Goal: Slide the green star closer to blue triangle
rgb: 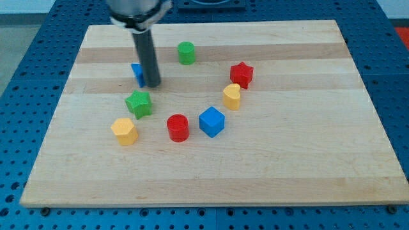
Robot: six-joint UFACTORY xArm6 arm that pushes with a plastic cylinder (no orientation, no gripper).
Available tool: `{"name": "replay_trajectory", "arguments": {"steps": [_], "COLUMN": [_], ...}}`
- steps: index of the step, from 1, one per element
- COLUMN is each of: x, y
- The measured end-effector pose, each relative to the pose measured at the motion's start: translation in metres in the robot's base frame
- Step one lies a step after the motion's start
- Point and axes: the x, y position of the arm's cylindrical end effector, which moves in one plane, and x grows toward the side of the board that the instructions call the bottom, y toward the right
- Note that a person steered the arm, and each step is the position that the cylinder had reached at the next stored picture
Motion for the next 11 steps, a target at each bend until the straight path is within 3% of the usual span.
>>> {"name": "replay_trajectory", "arguments": {"steps": [2,5,7,9,11], "x": [0.02,0.044,0.088,0.096,0.06], "y": [-0.003,-0.064,-0.071,-0.042,0.014]}}
